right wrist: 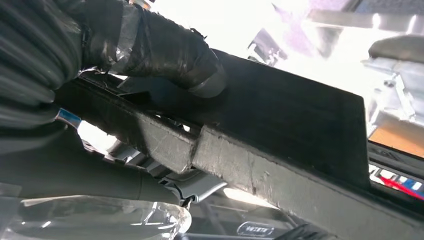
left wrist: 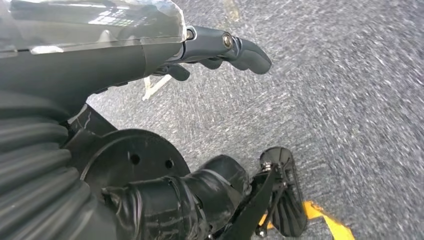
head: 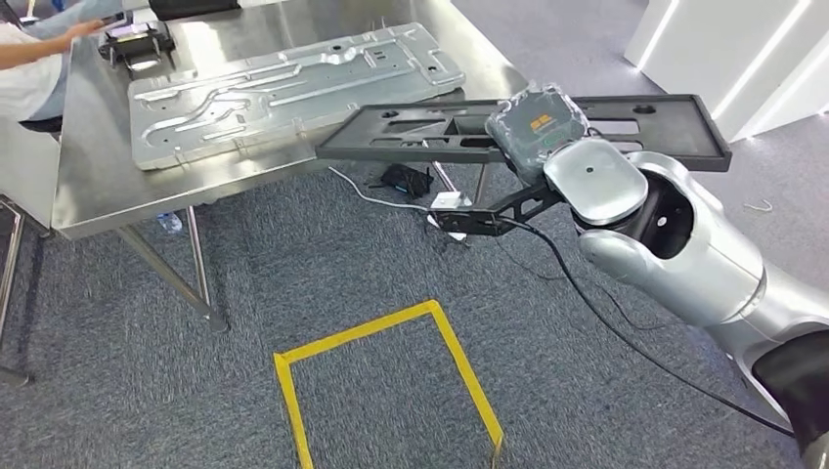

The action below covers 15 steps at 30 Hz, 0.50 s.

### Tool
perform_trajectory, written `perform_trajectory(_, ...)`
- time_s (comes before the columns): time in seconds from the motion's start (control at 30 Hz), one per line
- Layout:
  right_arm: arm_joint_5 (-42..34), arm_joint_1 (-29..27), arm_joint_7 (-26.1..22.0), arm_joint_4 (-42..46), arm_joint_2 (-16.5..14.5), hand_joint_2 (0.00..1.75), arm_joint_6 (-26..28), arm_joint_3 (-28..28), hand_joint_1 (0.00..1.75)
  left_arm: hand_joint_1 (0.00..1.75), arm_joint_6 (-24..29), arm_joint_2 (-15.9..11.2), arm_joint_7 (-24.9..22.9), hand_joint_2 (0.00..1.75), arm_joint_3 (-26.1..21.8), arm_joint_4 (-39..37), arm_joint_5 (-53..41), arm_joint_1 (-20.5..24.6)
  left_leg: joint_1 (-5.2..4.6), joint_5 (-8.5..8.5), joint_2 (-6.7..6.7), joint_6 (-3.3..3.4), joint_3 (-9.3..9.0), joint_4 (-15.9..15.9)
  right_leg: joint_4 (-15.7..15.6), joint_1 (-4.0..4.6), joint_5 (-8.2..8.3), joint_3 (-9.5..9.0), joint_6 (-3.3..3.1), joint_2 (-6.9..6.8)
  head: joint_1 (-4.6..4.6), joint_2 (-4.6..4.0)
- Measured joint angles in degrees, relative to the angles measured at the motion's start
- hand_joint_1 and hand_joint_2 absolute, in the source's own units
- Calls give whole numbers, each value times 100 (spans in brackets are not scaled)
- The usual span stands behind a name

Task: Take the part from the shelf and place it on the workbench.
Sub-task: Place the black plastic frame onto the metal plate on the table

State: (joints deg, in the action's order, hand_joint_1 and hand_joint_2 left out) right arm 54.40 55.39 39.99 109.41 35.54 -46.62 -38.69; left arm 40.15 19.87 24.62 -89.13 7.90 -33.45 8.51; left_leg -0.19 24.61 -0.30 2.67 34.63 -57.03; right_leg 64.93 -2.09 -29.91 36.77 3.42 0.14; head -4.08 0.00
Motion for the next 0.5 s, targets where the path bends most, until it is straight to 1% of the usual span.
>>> perform_trajectory(0.03,0,-1,0,-2,0,175,0,0,175,0,1,2,-1,175,0,1,-3,1,-8,4,0,20,-7,2,385,12,-158,194,3,1,-2,0)
perform_trajectory(0.07,-1,-11,0,-4,0,175,-1,0,175,0,1,4,-3,175,0,2,-7,1,-18,11,-1,33,-8,-8,724,21,-262,383,9,2,-2,0)
perform_trajectory(0.1,-2,-23,-1,-7,0,175,-2,0,175,0,1,4,-6,175,0,3,-13,-1,-29,24,-3,42,-9,-22,912,29,-271,505,13,3,-2,0)
perform_trajectory(0.13,-5,-32,-1,-9,0,175,-2,0,175,0,1,4,-9,175,0,3,-20,-2,-38,40,-7,47,-9,-42,887,34,-173,528,11,2,-2,0)
perform_trajectory(0.17,-9,-32,-1,-10,0,175,-1,0,175,0,1,4,-10,175,0,4,-25,-3,-44,63,-13,44,-10,-74,635,39,18,436,2,1,-2,0)
perform_trajectory(0.2,-16,-26,-1,-10,0,175,1,0,175,0,1,5,-12,175,0,4,-29,-3,-46,96,-18,33,-7,-116,253,45,215,281,-13,-2,-2,0)
perform_trajectory(0.23,-23,-18,-1,-11,-1,175,3,0,175,0,1,5,-14,175,0,4,-32,-1,-60,130,-23,14,9,-168,-94,61,354,118,-31,-4,-1,0)
perform_trajectory(0.27,-31,-10,-1,-11,-1,175,3,0,175,0,1,6,-16,175,0,5,-33,0,-71,159,-28,-8,28,-210,-345,75,436,2,-57,-2,0,0)
perform_trajectory(0.3,-37,-8,-1,-13,0,175,3,0,175,0,1,7,-18,175,0,7,-38,0,-81,176,-30,-30,46,-239,-460,87,445,-51,-81,1,3,0)
perform_trajectory(0.33,-40,-7,-1,-16,1,175,2,0,175,0,2,7,-20,175,0,9,-43,1,-90,181,-30,-48,60,-249,-468,99,435,-62,-101,6,4,0)
perform_trajectory(0.4,-42,-5,-1,-23,2,175,2,0,175,0,3,4,-19,175,0,13,-50,1,-88,203,-28,-85,67,-264,-496,77,455,-62,-149,12,4,0)
perform_trajectory(0.43,-42,1,-1,-25,2,175,2,0,175,0,3,2,-19,175,0,14,-50,3,-86,243,-24,-111,85,-303,-515,60,464,-74,-169,10,4,0)
perform_trajectory(0.47,-42,9,-1,-26,2,175,1,-1,175,0,3,-1,-18,175,0,15,-49,4,-76,349,-19,-153,156,-460,-535,42,474,-86,-193,0,13,0)
perform_trajectory(0.5,-42,17,-1,-26,-1,175,-3,-3,175,0,3,-2,-16,175,0,16,-43,5,-57,503,-14,-197,282,-728,-546,33,476,-95,-208,-19,21,0)
